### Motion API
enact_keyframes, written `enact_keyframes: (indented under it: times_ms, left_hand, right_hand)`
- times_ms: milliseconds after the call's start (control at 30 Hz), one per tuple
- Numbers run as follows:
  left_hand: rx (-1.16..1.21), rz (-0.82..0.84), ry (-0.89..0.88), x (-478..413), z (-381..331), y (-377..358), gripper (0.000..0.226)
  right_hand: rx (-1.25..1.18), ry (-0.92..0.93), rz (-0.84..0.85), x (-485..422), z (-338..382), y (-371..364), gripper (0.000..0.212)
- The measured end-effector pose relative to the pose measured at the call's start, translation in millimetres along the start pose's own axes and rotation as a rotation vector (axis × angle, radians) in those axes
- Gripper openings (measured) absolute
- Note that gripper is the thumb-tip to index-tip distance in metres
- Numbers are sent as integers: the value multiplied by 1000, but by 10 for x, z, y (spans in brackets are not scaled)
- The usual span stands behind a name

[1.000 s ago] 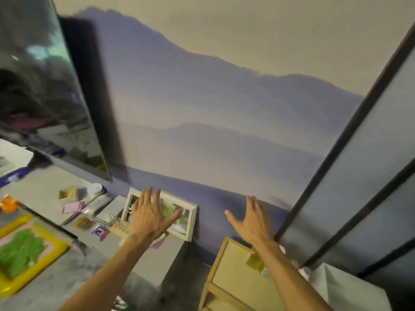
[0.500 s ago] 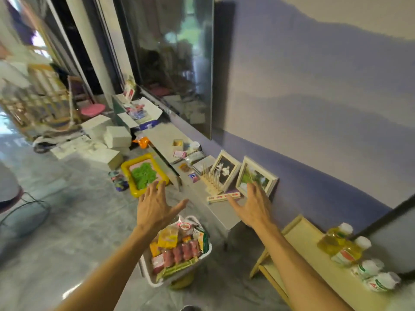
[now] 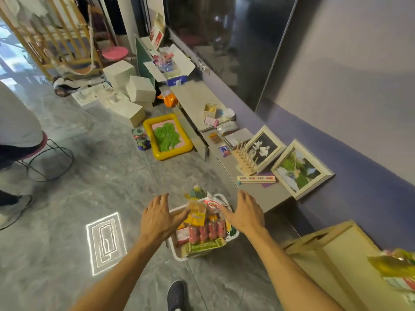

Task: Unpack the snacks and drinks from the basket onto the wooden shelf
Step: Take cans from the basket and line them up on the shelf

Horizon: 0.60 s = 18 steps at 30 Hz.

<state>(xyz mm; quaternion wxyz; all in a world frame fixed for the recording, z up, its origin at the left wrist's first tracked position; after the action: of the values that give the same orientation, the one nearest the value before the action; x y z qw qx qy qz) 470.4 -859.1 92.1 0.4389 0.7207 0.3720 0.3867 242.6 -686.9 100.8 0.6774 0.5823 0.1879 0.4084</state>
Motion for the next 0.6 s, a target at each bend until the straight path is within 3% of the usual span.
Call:
enact_keyframes:
  times_ms: [133, 400, 600]
  left_hand:
    - [-11, 114, 48, -369, 151, -421, 118]
    - [-24, 212, 137, -1023, 279, -1566, 102]
    - [-49, 356, 257, -1016, 616, -2971, 94]
  right_hand:
    - [35, -3, 87, -407, 10, -411, 94]
    - [66, 52, 273, -1324, -361, -1630, 95]
    - [120, 163, 468, -1587, -768, -2957, 102]
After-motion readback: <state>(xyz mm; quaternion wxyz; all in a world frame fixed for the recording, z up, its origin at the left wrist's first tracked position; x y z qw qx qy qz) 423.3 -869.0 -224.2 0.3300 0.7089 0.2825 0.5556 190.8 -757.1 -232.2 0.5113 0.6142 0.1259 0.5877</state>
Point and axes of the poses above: each hand's wrist, its own x-axis away from the middle knuckle, its own y-axis out of the back of the hand, z = x × y, the point moved 5 cm from there along -x, towards the middle knuckle, and after that the axes turned 8 degrees about y, right-handed, at the moved point
